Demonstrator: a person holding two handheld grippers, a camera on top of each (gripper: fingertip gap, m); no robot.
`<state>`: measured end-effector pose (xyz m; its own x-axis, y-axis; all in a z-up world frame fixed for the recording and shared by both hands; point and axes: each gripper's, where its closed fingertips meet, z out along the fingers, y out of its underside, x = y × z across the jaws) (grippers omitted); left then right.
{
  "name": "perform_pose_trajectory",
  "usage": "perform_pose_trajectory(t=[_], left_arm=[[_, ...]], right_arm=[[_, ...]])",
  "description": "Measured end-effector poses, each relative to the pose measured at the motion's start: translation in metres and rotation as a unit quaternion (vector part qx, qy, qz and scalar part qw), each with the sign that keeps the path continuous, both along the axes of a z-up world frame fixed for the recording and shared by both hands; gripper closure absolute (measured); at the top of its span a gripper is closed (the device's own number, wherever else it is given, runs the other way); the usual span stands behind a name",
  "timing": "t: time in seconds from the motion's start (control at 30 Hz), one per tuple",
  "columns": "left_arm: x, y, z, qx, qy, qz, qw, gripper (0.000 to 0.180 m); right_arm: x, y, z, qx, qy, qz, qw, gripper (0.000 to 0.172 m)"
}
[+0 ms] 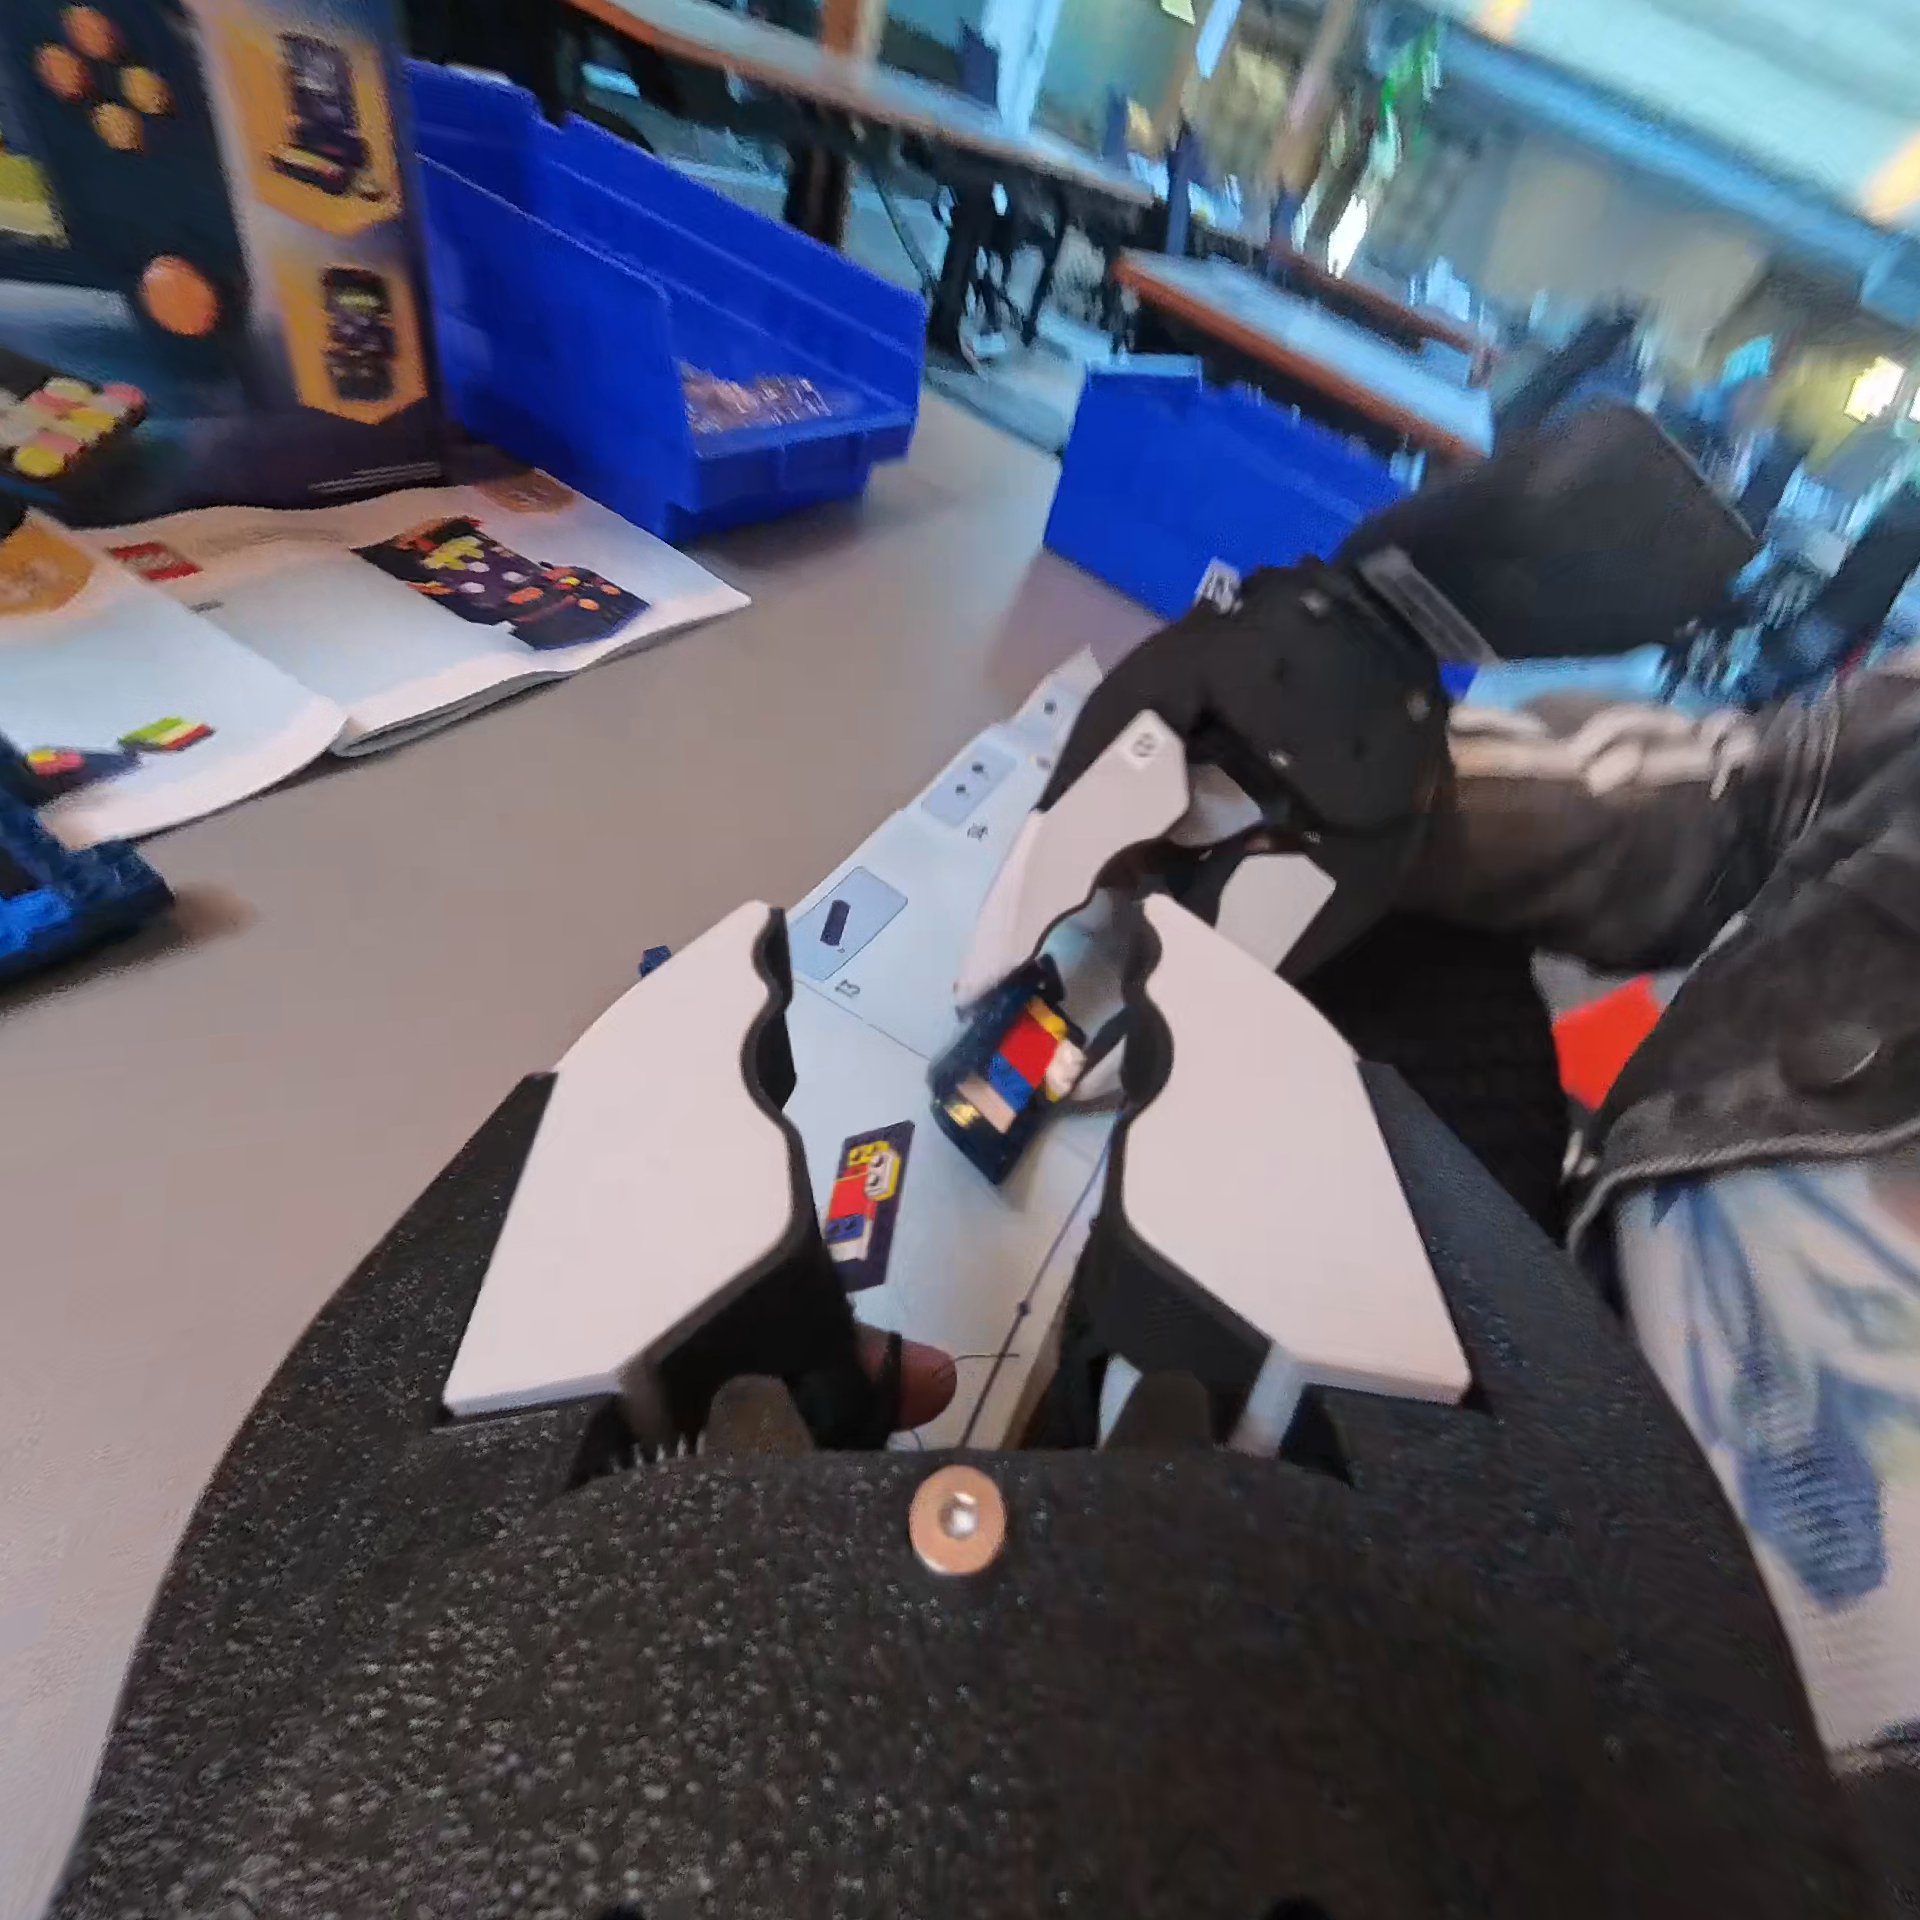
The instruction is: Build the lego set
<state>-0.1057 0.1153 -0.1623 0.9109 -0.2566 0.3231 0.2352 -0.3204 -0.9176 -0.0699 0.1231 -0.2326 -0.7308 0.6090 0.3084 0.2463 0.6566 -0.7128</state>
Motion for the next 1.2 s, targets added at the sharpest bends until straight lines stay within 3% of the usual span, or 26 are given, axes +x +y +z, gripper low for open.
perform_pose_trajectory(t=[0.07,0.17,0.27,0.33,0.4,0.47,0.5,0.57,0.6,0.67,0.7,0.93,1.2], left_arm=[[0.004,-0.001,0.004,0.013,-0.061,0.005,0.998,0.119],[0.022,0.001,0.011,0.035,-0.087,-0.032,0.995,0.128],[0.035,0.003,0.031,0.085,-0.064,-0.054,0.993,0.14],[0.041,0.003,0.036,0.1,-0.026,-0.067,0.992,0.16],[0.042,0.002,0.037,0.113,0.015,-0.062,0.992,0.165],[0.045,-0.002,0.042,0.141,0.03,-0.074,0.987,0.165],[0.045,-0.005,0.046,0.162,0.04,-0.076,0.983,0.165],[0.045,-0.009,0.053,0.2,0.055,-0.078,0.975,0.165],[0.045,-0.01,0.055,0.211,0.06,-0.078,0.973,0.165],[0.049,-0.013,0.057,0.231,0.074,-0.09,0.966,0.165],[0.051,-0.014,0.057,0.237,0.077,-0.094,0.964,0.165],[0.063,-0.015,0.054,0.238,0.081,-0.125,0.96,0.165],[0.066,-0.016,0.051,0.236,0.085,-0.134,0.959,0.165]], right_arm=[[-0.01,0.007,0.033,0.079,0.142,-0.005,0.987,0.137],[-0.012,0.006,0.077,0.229,0.313,0.012,0.921,0.137],[-0.01,-0.002,0.091,0.329,0.385,0.039,0.862,0.137],[-0.008,-0.006,0.095,0.339,0.401,0.047,0.85,0.137],[-0.006,-0.008,0.097,0.329,0.405,0.053,0.851,0.137],[-0.002,-0.01,0.102,0.279,0.413,0.055,0.865,0.137],[0.001,-0.011,0.106,0.22,0.406,0.057,0.885,0.133],[0.008,-0.008,0.116,0.033,0.354,0.051,0.933,0.12],[0.013,-0.008,0.125,-0.092,0.314,0.053,0.943,0.117],[0.022,-0.009,0.145,-0.325,0.227,0.078,0.915,0.121],[0.023,-0.009,0.148,-0.385,0.193,0.089,0.898,0.126],[0.022,-0.026,0.126,-0.337,0.174,0.112,0.918,0.152],[0.027,-0.028,0.123,-0.356,0.155,0.13,0.912,0.156]])
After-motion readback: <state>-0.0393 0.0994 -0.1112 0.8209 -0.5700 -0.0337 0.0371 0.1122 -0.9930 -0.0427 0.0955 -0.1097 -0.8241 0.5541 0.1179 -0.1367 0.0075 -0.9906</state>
